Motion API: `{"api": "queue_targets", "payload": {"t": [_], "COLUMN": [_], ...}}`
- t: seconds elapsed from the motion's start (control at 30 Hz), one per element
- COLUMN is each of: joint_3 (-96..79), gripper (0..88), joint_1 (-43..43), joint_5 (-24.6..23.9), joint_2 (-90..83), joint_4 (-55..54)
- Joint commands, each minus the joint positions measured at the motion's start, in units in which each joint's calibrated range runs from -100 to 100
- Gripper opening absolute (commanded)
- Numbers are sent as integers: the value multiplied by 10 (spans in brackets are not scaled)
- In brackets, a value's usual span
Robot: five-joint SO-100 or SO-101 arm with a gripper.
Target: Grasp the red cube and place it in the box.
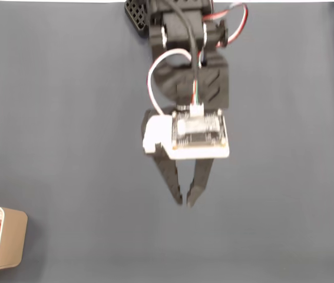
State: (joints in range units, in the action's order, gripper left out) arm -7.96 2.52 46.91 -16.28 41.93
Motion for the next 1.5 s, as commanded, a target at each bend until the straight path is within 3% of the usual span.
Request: {"api": "queue_targets", "payload": {"t": [0.0, 1.0, 1.47], "joint_3": [-58, -749, -918], "gripper": [0, 0, 0], "joint_1": [3, -30, -16], "joint_5": [-2, 21, 16], "joint_2": [-90, -607, -807], "joint_4": [-17, -77, 41]}}
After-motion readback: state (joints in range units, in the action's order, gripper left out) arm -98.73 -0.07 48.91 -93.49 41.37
